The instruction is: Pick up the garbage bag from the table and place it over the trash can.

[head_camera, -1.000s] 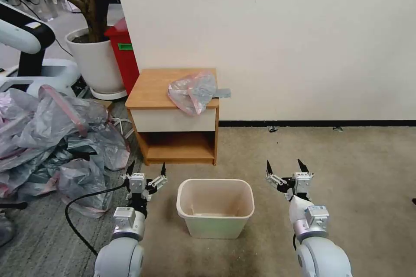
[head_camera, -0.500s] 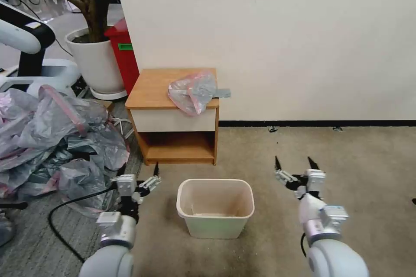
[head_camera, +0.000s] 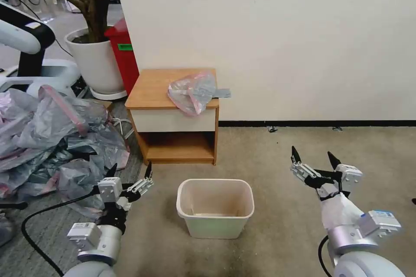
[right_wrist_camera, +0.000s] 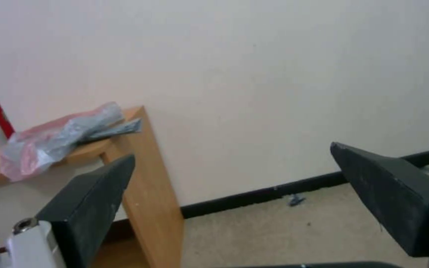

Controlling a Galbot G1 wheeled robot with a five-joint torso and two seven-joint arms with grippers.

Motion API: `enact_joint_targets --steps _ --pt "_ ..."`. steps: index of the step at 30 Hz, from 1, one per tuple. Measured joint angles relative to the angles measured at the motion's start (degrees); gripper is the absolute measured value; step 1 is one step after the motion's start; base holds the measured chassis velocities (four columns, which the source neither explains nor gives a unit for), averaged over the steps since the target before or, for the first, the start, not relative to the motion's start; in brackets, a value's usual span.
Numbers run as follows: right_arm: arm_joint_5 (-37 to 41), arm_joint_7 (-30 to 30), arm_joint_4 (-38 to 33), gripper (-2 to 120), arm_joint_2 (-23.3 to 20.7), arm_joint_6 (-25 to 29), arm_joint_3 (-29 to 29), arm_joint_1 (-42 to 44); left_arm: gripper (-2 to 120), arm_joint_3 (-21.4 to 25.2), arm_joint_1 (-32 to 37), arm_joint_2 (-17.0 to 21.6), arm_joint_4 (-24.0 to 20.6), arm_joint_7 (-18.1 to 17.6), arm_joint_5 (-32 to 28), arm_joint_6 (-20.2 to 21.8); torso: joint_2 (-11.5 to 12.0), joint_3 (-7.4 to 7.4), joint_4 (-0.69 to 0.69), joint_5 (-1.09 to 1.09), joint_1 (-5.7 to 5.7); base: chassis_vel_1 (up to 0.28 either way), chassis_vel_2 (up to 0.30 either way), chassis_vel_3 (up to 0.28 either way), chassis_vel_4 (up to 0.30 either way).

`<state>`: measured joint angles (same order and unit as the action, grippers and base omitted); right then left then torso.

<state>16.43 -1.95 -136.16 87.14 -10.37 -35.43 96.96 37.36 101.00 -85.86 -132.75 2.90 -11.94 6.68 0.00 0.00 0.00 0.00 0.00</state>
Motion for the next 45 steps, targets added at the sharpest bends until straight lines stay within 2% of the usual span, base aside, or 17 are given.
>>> enact_joint_targets --steps 7,9,10,13,14,15,19,20,23,24,27,32,38,39,45 --pt "6.7 -2.0 3.0 100 -1.0 -0.9 3.7 -3.0 100 0.5 -0.2 0.4 1.5 0.0 0.1 -1.0 0.0 0.00 0.00 0.00 0.00 0.000 0.000 0.000 0.000" --pt "14.8 -5.5 4.7 100 -1.6 -4.0 6.3 -6.1 100 0.9 -0.2 0.4 2.1 0.0 0.1 -1.3 0.0 0.00 0.00 0.00 0.00 0.000 0.000 0.000 0.000" --pt "14.8 -5.5 4.7 100 -1.6 -4.0 6.3 -6.1 100 0.9 -0.2 0.4 2.1 0.0 0.1 -1.3 0.0 0.00 0.00 0.00 0.00 0.000 0.000 0.000 0.000" --pt "29.4 -12.0 7.0 100 -2.5 -7.2 9.1 -12.8 100 1.5 0.0 -0.3 2.9 0.0 0.3 -1.4 0.0 0.00 -0.01 0.00 0.00 0.000 0.000 0.000 0.000" --pt "33.3 -13.5 7.4 100 -2.8 -7.7 9.5 -14.4 100 1.7 0.1 -0.5 3.0 0.0 0.4 -1.5 0.0 -0.01 -0.01 0.00 0.00 0.000 0.000 0.000 0.000" --pt "33.3 -13.5 7.4 100 -2.8 -7.7 9.5 -14.4 100 1.7 0.1 -0.5 3.0 0.0 0.4 -1.5 0.0 -0.01 -0.01 0.00 0.00 0.000 0.000 0.000 0.000" --pt "51.0 -20.1 9.3 100 -3.2 -8.4 10.8 -20.5 100 2.3 0.3 -1.3 3.7 0.0 0.4 -2.4 0.0 -0.01 -0.01 0.00 0.00 0.000 0.000 0.000 0.000" --pt "51.0 -20.1 9.3 100 -3.2 -8.4 10.8 -20.5 100 2.3 0.3 -1.3 3.7 0.0 0.4 -2.4 0.0 -0.01 -0.01 0.00 0.00 0.000 0.000 0.000 0.000" --pt "61.7 -23.5 11.6 100 -2.5 -8.3 11.0 -25.4 100 2.9 0.5 -1.7 4.1 0.8 0.4 -3.6 0.0 -0.01 0.00 0.00 0.00 0.000 0.000 0.000 0.000" --pt "61.7 -23.5 11.6 100 -2.5 -8.3 11.0 -25.4 100 2.9 0.5 -1.7 4.1 0.8 0.4 -3.6 0.0 -0.01 0.00 0.00 0.00 0.000 0.000 0.000 0.000" --pt "69.7 -26.6 15.4 100 -1.2 -7.8 10.9 -30.4 100 3.5 0.8 -1.8 4.4 1.1 0.3 -3.9 0.0 -0.01 0.00 -0.01 0.00 0.000 0.000 0.000 0.000" --pt "72.5 -28.2 22.9 100 0.5 -7.2 11.5 -36.9 100 4.4 0.7 -2.2 4.6 1.1 0.3 -4.0 0.0 -0.01 0.00 0.00 0.00 0.000 0.000 0.000 0.000" --pt "71.2 -28.0 33.1 100 2.4 -5.8 12.9 -46.1 100 5.4 0.9 -2.9 4.5 1.1 0.3 -4.5 0.0 -0.01 -0.01 0.00 0.00 0.000 0.000 0.000 0.000" --pt "71.2 -28.0 33.1 100 2.4 -5.8 12.9 -46.1 100 5.4 0.9 -2.9 4.5 1.1 0.3 -4.5 0.0 -0.01 -0.01 0.00 0.00 0.000 0.000 0.000 0.000" --pt "70.1 -27.0 43.1 100 2.6 -4.8 13.6 -53.9 100 6.3 1.5 -4.1 4.4 1.0 0.4 -4.9 0.0 -0.01 -0.01 0.00 0.00 0.000 0.000 0.000 0.000"
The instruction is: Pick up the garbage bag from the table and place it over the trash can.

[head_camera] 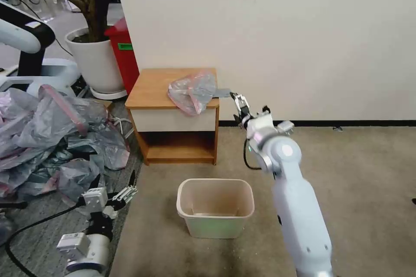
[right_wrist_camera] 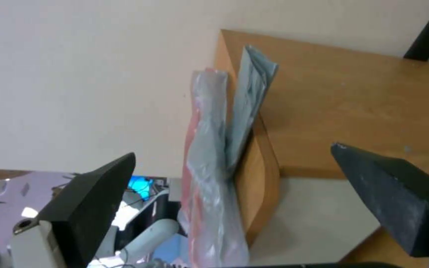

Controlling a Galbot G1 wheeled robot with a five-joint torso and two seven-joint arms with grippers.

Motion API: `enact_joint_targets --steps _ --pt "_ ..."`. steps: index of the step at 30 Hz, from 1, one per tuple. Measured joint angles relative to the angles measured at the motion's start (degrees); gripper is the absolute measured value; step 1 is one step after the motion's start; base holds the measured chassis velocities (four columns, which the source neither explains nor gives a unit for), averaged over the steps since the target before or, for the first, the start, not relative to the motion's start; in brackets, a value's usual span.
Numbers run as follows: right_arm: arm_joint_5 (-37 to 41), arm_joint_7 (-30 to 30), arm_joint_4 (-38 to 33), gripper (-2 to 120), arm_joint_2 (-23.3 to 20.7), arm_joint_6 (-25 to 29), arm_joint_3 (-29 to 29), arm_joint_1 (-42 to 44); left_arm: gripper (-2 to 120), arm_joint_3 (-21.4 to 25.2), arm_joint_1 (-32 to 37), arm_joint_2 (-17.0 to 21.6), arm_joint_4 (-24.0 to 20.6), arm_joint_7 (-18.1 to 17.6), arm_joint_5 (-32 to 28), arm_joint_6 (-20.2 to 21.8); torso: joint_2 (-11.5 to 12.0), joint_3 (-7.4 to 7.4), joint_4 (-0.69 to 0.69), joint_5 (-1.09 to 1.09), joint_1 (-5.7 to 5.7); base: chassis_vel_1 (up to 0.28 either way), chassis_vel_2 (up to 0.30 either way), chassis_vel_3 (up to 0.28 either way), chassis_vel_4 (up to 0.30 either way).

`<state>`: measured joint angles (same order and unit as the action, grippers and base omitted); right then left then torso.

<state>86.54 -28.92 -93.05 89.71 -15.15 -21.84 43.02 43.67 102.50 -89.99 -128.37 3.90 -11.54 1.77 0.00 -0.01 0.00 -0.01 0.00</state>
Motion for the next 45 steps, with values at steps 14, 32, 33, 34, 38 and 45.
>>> enact_joint_targets --steps 14,32,33,34,38,45 --pt "-2.6 2.4 12.3 100 2.4 1.0 -0.2 -8.4 100 0.7 0.4 -1.7 -0.1 -0.1 1.0 -0.3 0.0 0.00 0.01 0.01 0.00 0.000 0.000 0.000 0.000" --pt "-5.1 4.0 20.1 100 2.5 1.1 1.0 -13.9 100 1.9 1.5 -2.2 -0.6 -0.1 1.5 -1.5 0.0 0.01 0.00 0.00 0.00 0.000 0.000 0.000 0.000" --pt "-5.1 4.0 20.1 100 2.5 1.1 1.0 -13.9 100 1.9 1.5 -2.2 -0.6 -0.1 1.5 -1.5 0.0 0.01 0.00 0.00 0.00 0.000 0.000 0.000 0.000" --pt "-5.1 4.0 20.1 100 2.5 1.1 1.0 -13.9 100 1.9 1.5 -2.2 -0.6 -0.1 1.5 -1.5 0.0 0.01 0.00 0.00 0.00 0.000 0.000 0.000 0.000" --pt "-5.7 4.1 21.1 100 2.5 1.1 1.2 -14.0 100 2.2 1.7 -2.2 -0.9 -0.1 1.5 -1.6 0.0 0.01 0.00 0.01 0.00 0.000 0.000 0.000 0.000" --pt "-6.4 4.2 22.2 96 2.5 1.0 1.2 -14.6 100 2.4 2.0 -2.2 -1.0 -0.2 1.5 -1.8 0.0 0.01 0.00 0.01 0.00 0.000 0.000 0.000 0.000"
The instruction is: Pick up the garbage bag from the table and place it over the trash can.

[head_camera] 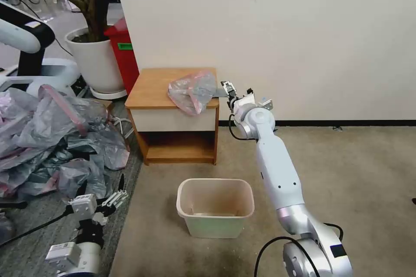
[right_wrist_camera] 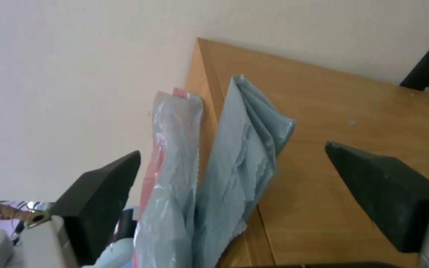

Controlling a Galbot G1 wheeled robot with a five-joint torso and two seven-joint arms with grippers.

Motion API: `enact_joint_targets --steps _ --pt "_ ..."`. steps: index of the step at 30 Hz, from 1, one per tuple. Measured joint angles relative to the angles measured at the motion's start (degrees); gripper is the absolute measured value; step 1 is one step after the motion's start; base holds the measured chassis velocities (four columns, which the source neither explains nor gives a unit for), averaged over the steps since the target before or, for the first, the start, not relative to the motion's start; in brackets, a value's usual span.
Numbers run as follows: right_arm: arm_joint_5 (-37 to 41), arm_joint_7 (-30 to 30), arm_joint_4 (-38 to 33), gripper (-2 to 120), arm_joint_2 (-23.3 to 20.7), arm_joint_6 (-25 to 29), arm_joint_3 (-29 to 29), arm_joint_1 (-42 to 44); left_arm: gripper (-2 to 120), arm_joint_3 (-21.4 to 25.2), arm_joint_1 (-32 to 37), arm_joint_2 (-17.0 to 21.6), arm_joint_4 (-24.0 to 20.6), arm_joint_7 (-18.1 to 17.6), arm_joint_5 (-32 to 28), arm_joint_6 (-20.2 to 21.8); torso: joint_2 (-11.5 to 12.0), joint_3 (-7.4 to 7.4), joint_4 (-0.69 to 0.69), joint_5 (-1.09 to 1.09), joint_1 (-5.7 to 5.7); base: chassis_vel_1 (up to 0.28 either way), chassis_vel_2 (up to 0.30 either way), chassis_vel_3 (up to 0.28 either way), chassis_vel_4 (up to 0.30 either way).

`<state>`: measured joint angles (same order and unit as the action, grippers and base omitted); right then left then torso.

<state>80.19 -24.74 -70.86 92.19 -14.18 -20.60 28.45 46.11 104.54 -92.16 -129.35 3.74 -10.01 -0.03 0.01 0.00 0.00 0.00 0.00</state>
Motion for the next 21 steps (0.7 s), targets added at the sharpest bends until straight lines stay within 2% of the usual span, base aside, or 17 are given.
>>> enact_joint_targets --steps 7,11,12,16,17,19,20,21 --pt "-0.6 0.1 0.7 83 0.0 -0.2 0.2 -0.3 100 0.0 -0.1 0.0 0.0 0.0 0.0 0.0 0.0 0.00 0.00 0.00 0.00 0.000 0.000 0.000 0.000" --pt "-1.4 0.2 1.2 66 0.0 -0.2 0.5 -0.6 100 0.1 -0.2 0.0 0.3 0.0 0.0 0.0 0.0 0.00 0.00 0.00 0.00 0.000 0.000 0.000 0.000" --pt "-1.4 0.2 1.2 66 0.0 -0.2 0.5 -0.6 100 0.1 -0.2 0.0 0.3 0.0 0.0 0.0 0.0 0.00 0.00 0.00 0.00 0.000 0.000 0.000 0.000" --pt "-2.5 0.4 1.9 45 0.0 -0.2 0.6 -1.1 100 0.2 -0.2 0.0 0.4 0.0 0.0 -0.1 0.0 0.00 0.00 0.00 0.00 0.000 0.000 0.000 0.000" --pt "-2.5 0.4 1.9 45 0.0 -0.2 0.6 -1.1 100 0.2 -0.2 0.0 0.4 0.0 0.0 -0.1 0.0 0.00 0.00 0.00 0.00 0.000 0.000 0.000 0.000" --pt "-2.7 0.5 2.0 36 0.0 -0.2 0.6 -1.2 100 0.3 -0.2 0.0 0.5 0.0 0.0 -0.2 0.0 0.00 0.00 0.00 0.00 0.000 0.000 0.000 0.000" --pt "-2.7 0.5 2.0 36 0.0 -0.2 0.6 -1.2 100 0.3 -0.2 0.0 0.5 0.0 0.0 -0.2 0.0 0.00 0.00 0.00 0.00 0.000 0.000 0.000 0.000" --pt "-2.7 0.5 2.0 31 0.0 -0.2 0.6 -1.3 100 0.3 -0.2 0.0 0.6 0.0 0.0 -0.2 0.0 0.00 0.00 0.00 0.00 0.000 0.000 0.000 0.000"
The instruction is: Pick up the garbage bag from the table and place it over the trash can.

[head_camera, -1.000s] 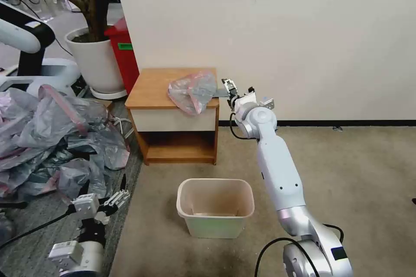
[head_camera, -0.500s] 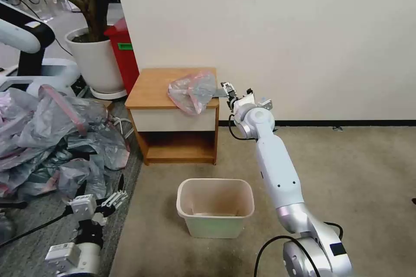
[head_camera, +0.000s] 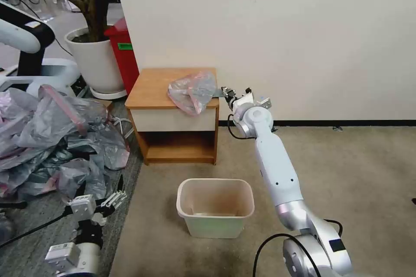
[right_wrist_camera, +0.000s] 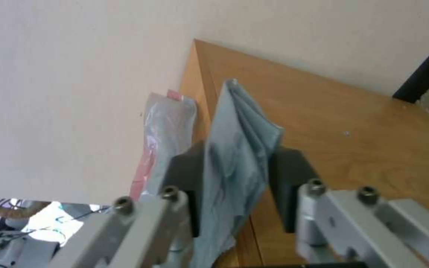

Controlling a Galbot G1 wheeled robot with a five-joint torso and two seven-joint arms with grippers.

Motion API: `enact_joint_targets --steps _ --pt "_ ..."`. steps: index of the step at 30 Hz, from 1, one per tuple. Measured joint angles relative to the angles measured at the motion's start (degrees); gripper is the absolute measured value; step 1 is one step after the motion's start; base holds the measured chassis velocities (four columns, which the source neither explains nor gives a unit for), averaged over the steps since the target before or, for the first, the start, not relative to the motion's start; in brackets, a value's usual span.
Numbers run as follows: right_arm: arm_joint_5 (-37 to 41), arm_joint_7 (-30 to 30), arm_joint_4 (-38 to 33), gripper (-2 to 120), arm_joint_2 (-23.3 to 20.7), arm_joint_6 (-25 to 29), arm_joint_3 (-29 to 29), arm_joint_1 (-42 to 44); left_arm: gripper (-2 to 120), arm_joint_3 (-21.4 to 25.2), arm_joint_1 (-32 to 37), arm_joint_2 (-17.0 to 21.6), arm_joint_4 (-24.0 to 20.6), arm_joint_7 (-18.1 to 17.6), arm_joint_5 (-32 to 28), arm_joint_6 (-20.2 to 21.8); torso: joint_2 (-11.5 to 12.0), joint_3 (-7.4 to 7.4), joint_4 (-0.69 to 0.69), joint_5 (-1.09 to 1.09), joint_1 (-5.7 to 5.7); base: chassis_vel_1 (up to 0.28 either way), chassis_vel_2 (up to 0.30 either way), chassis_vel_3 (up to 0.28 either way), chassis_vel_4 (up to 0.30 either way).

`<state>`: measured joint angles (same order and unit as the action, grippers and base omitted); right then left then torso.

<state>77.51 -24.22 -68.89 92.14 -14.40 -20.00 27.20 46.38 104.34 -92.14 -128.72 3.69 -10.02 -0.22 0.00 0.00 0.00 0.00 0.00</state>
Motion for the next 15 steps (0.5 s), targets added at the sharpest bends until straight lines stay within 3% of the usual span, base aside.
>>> enact_joint_targets --steps 9,15 --pt "0.0 0.2 0.0 0 0.0 0.1 0.1 0.0 100 0.0 -0.1 0.0 0.4 0.0 0.2 -0.1 0.0 0.00 0.00 0.00 0.00 0.000 0.000 0.000 0.000" --pt "-0.2 0.2 -1.0 0 0.0 0.1 0.3 0.2 100 -0.1 -0.1 0.0 0.7 0.0 0.5 -0.3 0.0 0.00 0.00 0.00 0.00 0.000 0.000 0.000 0.000"
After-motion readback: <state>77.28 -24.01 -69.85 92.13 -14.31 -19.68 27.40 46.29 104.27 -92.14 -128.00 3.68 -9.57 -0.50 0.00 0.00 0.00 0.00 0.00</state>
